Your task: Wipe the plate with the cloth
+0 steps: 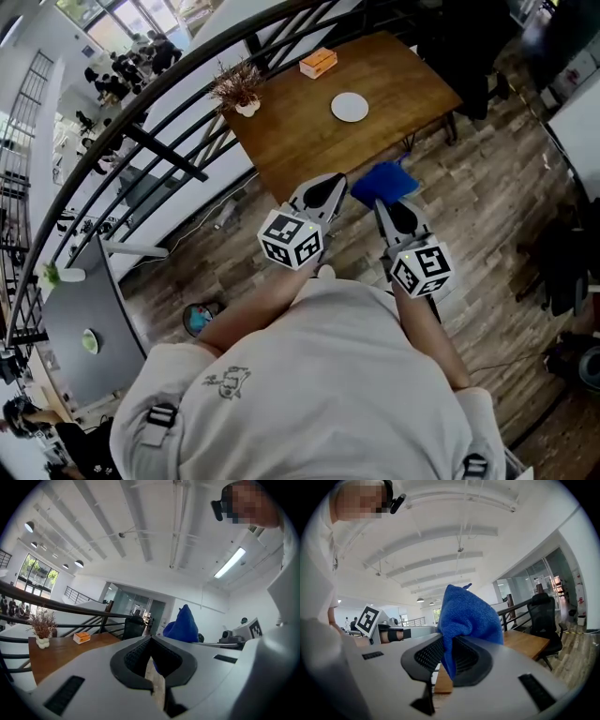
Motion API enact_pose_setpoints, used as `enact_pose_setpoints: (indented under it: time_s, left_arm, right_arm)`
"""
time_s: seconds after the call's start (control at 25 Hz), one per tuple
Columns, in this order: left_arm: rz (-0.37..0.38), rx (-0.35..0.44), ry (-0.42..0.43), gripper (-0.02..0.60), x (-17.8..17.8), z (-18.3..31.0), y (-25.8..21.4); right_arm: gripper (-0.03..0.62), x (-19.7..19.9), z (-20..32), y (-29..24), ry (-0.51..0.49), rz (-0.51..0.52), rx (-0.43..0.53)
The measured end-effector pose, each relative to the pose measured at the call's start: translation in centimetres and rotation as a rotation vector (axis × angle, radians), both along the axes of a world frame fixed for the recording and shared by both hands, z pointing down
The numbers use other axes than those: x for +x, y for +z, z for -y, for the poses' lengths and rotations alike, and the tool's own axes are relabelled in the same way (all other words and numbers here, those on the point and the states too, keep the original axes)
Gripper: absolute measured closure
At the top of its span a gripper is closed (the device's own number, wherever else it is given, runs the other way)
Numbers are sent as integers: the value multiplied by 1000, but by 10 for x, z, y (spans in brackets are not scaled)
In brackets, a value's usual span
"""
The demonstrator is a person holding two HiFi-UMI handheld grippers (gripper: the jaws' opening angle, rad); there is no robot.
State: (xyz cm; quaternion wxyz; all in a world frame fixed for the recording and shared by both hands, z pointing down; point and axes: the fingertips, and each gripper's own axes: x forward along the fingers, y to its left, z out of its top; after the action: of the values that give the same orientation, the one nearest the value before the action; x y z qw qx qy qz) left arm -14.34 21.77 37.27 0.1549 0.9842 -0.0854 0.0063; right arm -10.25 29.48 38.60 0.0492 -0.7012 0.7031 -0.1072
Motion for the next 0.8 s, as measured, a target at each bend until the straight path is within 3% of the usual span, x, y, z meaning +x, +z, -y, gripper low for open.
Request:
enact_pose_setpoints:
  time_s: [0.32, 0.8]
  left_arm:
    - [-8, -26, 58, 575, 15, 21, 7]
    - [35, -35, -12, 575, 82, 66, 24]
  right_arm:
    - [543, 9, 29, 13, 17, 2, -46]
    - [543, 88, 79, 25, -77, 21, -43]
